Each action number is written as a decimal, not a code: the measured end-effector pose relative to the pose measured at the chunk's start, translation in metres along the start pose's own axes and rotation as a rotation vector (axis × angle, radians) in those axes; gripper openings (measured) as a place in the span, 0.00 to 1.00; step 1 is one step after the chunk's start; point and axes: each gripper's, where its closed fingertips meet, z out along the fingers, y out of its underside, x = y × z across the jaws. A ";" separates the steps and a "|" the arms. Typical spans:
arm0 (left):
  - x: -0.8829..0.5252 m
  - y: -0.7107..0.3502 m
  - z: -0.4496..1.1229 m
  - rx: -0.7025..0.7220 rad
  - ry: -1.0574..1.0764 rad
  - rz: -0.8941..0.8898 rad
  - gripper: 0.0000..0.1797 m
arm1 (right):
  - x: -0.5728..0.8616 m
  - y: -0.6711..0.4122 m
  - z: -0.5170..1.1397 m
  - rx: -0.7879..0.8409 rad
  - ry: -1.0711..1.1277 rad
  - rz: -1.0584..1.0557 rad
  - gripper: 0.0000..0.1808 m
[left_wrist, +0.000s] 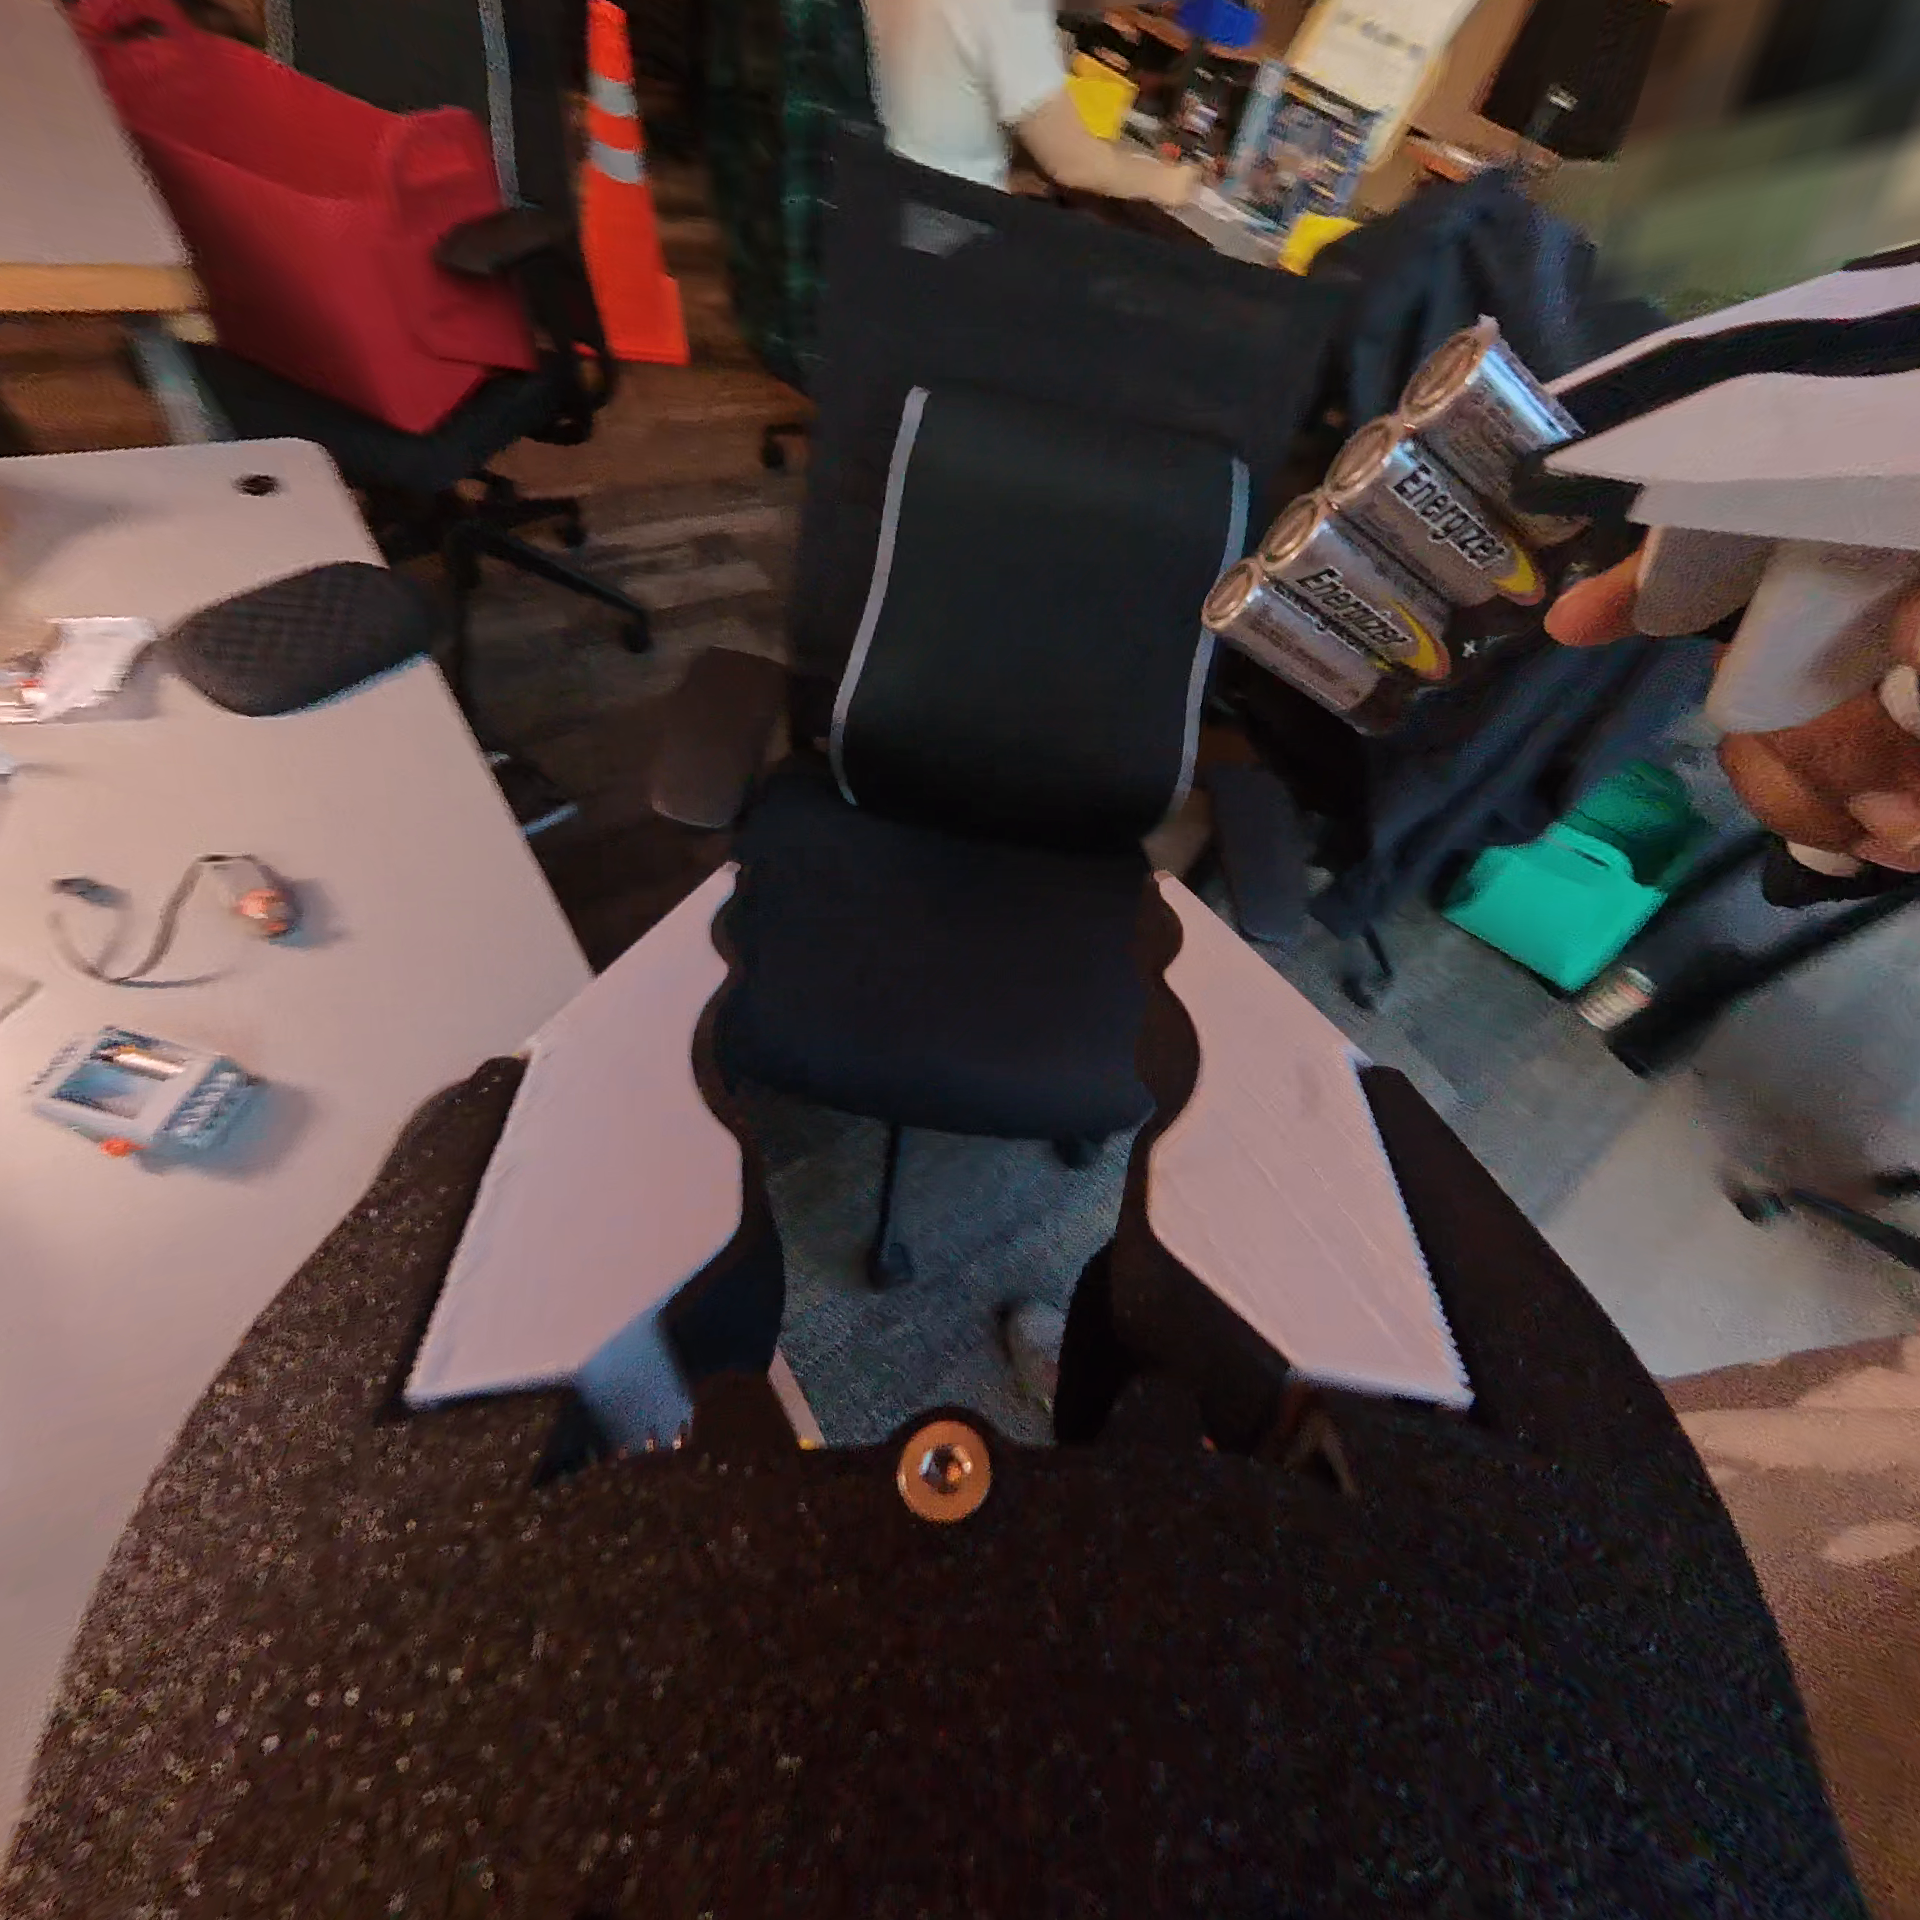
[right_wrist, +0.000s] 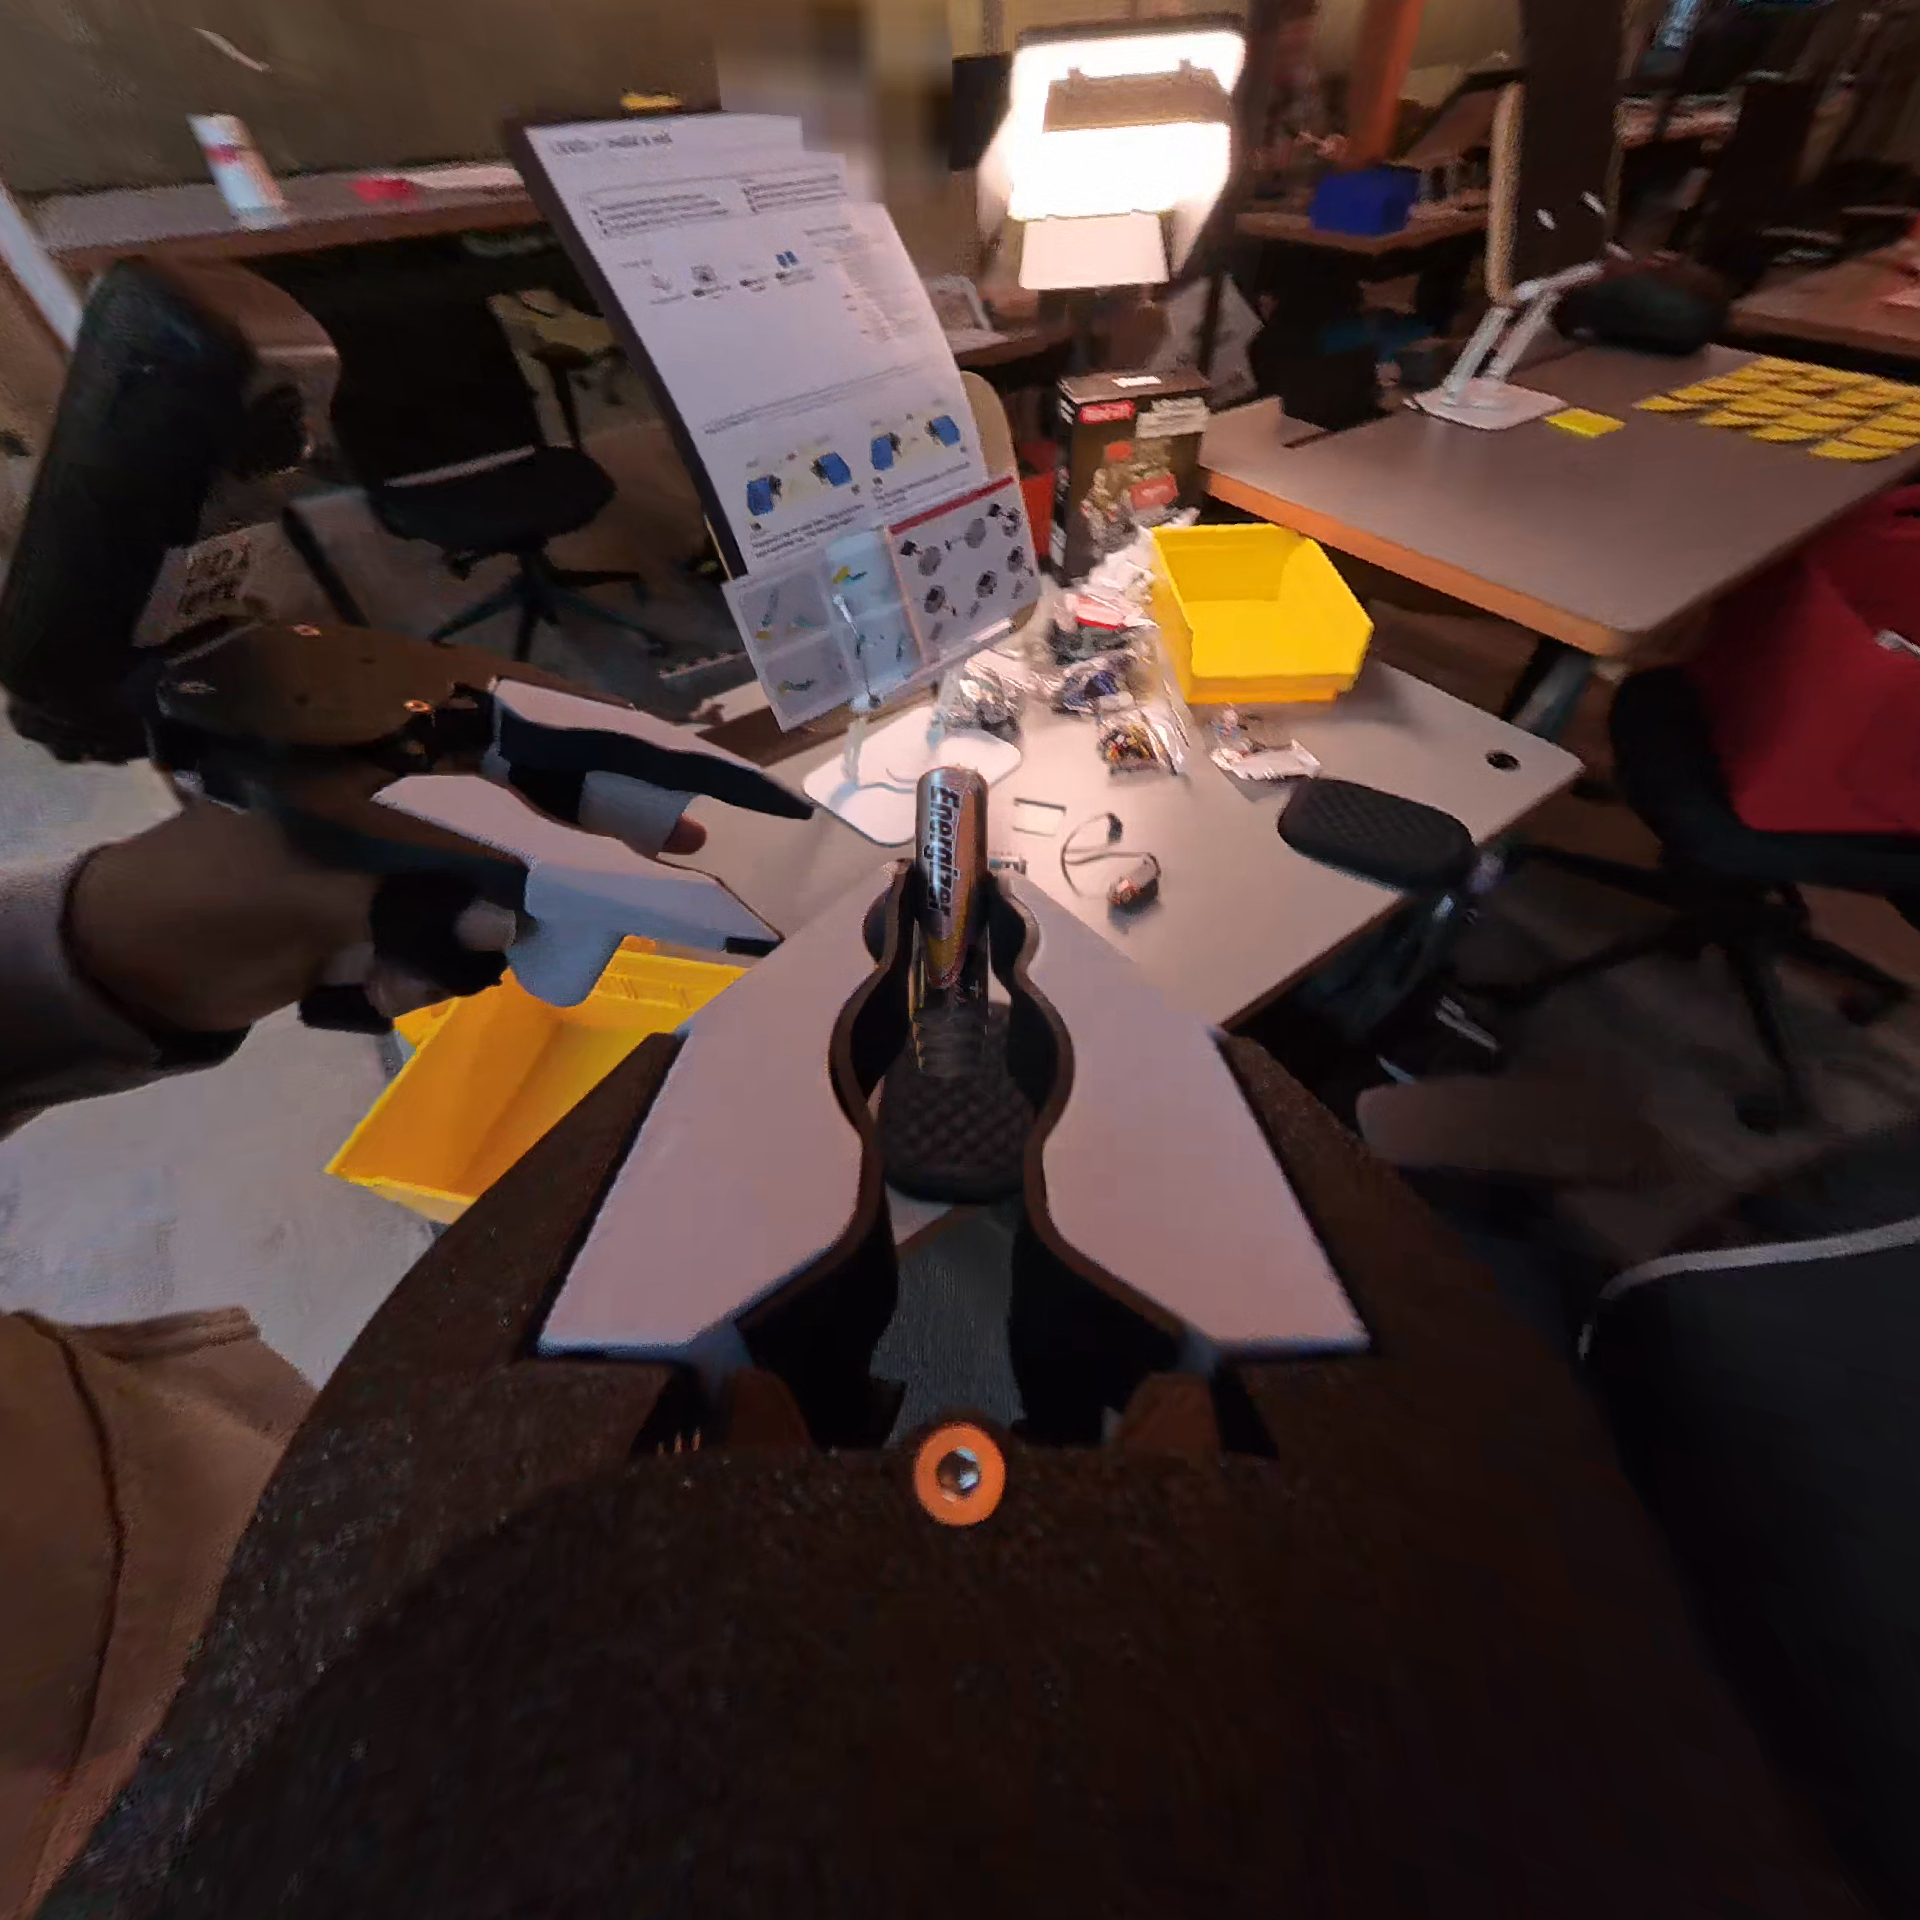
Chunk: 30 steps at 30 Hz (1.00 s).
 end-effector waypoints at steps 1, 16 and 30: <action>-0.018 -0.002 0.010 0.014 -0.064 -0.011 0.39 | 0.019 -0.001 0.022 0.010 -0.052 -0.016 0.06; -0.245 0.006 -0.032 0.183 -0.793 -0.427 0.37 | 0.090 -0.047 0.340 -0.168 -0.720 -0.042 0.07; -0.329 0.114 0.021 0.348 -1.276 -0.511 0.36 | 0.130 0.139 0.591 -0.367 -1.071 -0.316 0.07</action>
